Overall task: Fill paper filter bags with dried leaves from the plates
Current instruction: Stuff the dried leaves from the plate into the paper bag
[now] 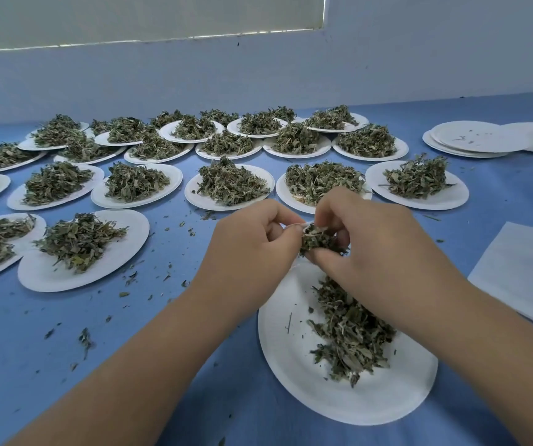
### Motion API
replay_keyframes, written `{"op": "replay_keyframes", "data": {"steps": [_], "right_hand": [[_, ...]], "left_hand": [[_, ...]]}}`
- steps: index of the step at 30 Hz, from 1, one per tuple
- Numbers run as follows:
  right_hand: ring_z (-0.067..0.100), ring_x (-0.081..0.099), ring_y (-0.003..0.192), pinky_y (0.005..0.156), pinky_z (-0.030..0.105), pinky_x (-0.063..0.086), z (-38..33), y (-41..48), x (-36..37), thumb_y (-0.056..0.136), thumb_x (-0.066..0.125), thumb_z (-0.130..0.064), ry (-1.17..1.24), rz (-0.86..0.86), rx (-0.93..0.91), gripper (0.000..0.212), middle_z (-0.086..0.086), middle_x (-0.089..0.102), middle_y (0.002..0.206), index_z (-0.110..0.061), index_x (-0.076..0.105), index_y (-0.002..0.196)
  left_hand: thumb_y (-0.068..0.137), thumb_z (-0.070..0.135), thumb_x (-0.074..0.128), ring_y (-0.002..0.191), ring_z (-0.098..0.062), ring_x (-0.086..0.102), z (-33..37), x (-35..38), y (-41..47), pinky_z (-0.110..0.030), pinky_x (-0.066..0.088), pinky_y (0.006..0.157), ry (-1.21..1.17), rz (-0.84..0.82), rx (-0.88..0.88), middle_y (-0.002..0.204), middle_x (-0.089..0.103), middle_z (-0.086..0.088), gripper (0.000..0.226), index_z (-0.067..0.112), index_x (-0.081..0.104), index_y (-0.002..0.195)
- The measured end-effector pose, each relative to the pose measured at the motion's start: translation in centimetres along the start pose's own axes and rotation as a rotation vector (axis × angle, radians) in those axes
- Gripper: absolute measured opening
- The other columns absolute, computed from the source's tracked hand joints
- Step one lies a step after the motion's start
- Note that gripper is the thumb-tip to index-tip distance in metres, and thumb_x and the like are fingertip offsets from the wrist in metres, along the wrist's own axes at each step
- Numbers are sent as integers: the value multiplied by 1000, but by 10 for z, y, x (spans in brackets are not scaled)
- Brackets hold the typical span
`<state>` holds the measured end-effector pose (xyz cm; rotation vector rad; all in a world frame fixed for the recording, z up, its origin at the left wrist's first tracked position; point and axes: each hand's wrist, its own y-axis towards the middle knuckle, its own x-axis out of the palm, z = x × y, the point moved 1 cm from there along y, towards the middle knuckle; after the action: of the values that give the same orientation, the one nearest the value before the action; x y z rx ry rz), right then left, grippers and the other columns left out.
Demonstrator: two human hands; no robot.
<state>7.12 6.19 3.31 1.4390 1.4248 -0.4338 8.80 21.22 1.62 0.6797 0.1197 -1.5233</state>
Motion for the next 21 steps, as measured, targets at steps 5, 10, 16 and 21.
{"op": "replay_keyframes", "data": {"steps": [5,10,16,21], "right_hand": [[5,48,82,72,26,42,2,1,3,81,74,-31,1,-26,-60,22,-17,50,85,-30,67,101],[4,43,72,66,21,37,3,2,4,77,76,-22,60,77,-116,19,-10,51,88,-23,61,88],[13,54,74,68,37,47,5,4,6,81,74,-23,80,62,-180,5,-4,60,78,-20,70,78],[6,60,78,72,21,47,7,4,0,81,74,-18,251,47,-229,7,-12,68,80,-24,76,84]], "left_hand": [[88,13,61,43,-3,38,0,0,0,-10,30,44,-11,12,-2,50,49,3,14,21,67,79],[88,13,61,42,-2,40,2,-2,0,-9,30,44,-32,26,-12,48,47,8,14,21,66,79],[88,13,61,40,-1,39,5,-2,-2,-8,29,42,-38,1,0,53,52,-5,14,22,67,79],[89,15,61,40,-3,38,4,-6,-1,-9,29,42,-48,28,-1,51,51,-6,12,21,67,80]]}}
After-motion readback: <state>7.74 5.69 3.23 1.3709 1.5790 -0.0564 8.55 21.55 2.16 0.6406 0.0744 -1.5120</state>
